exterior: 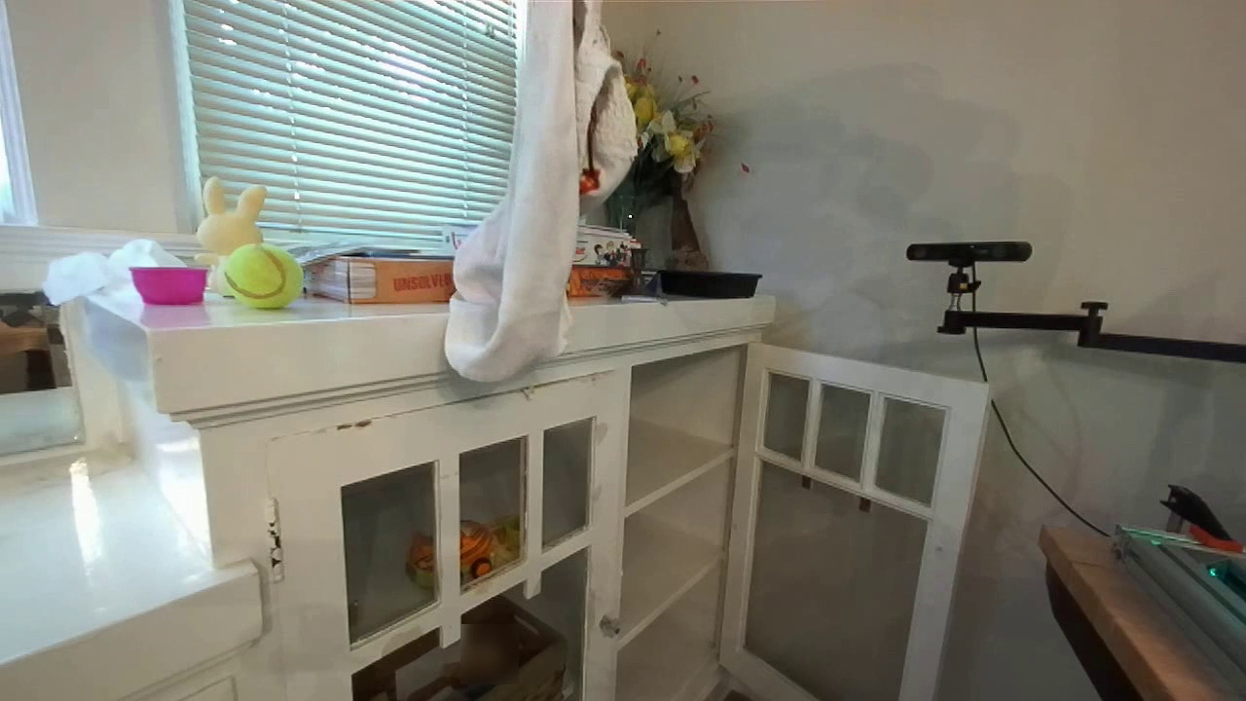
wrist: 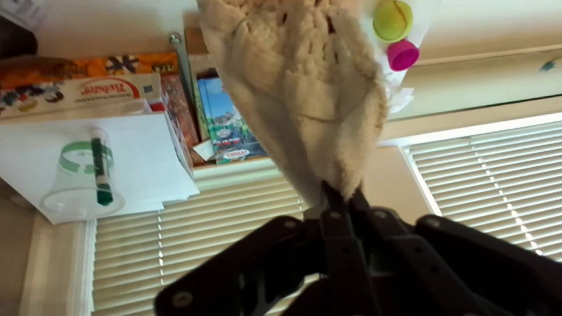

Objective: Pick up the white tea towel from the countertop and hang it on the right cabinet door

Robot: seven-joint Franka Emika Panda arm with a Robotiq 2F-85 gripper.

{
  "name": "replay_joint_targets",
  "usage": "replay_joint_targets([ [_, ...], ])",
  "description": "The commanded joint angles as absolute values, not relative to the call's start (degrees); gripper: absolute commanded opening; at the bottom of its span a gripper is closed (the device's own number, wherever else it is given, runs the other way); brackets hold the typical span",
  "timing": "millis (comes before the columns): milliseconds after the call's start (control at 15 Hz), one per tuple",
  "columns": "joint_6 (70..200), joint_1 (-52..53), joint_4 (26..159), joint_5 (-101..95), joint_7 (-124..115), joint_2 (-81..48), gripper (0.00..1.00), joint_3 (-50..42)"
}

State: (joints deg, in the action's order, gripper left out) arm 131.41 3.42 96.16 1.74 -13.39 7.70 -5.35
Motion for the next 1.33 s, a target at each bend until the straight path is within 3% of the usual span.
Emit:
replay_joint_targets([
  [0, 129.65, 0.03, 102.65, 2.14, -18.30, 11.82, 0.01, -3.72],
  [133, 130.11, -0.45, 99.69, 2.22, -16.27, 9.04, 0.05, -3.54],
  [400, 130.06, -1.08, 101.62, 2.24, -17.75, 10.14, 0.05, -3.35],
  [467, 130.06, -1.08, 101.62, 2.24, -17.85, 10.21, 0.01, -3.28],
  [1267, 109.80, -10.64, 99.07, -6.46, -27.11, 9.57, 0.01, -6.75],
])
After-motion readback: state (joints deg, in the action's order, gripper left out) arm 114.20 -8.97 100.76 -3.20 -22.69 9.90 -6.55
